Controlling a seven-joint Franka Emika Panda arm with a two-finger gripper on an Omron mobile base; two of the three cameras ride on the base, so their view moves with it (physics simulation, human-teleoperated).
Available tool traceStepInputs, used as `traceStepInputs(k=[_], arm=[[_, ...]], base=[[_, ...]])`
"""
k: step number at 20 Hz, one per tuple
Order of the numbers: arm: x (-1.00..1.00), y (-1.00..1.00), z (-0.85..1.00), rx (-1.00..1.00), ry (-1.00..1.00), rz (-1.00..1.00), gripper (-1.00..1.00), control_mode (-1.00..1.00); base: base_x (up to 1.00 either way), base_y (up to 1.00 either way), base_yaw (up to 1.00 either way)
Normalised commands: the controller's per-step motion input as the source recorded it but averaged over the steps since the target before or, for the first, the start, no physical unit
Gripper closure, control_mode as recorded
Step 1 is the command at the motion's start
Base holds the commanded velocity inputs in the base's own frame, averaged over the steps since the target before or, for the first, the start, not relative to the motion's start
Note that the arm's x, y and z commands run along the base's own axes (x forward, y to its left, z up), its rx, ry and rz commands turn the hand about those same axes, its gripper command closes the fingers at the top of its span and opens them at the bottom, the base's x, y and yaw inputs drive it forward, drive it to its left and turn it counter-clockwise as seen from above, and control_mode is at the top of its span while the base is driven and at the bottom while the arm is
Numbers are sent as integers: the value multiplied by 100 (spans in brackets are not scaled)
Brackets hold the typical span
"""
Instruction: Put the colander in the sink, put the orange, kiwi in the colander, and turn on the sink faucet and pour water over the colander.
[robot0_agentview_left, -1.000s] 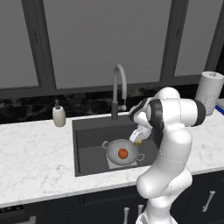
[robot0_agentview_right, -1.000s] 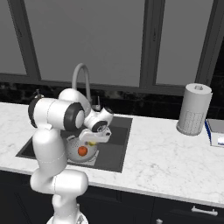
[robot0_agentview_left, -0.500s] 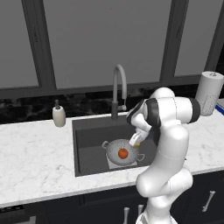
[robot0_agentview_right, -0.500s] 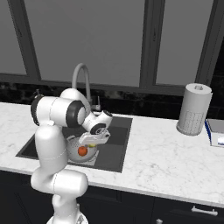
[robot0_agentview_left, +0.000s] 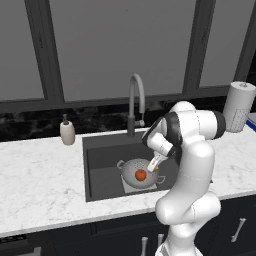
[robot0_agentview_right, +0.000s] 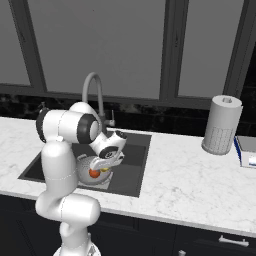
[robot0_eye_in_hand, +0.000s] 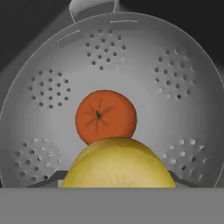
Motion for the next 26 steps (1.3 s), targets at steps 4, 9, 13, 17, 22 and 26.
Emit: traceStepInputs(k=[4,9,13,17,22,26], arm=[[0,1,-29,0,-13,5,100,-100],[0,1,-24,0,-12,4,100,-100],[0,0,-10,0,-11,4,100,-100],[0,0,-2,0,-6,3,-100,-100],[0,-3,15,0,0,1,-100,-100],[4,-3,35,0,0,0,-100,-100]], base=[[0,0,0],[0,0,0],[0,0,0],[0,0,0],[0,0,0],[0,0,0]])
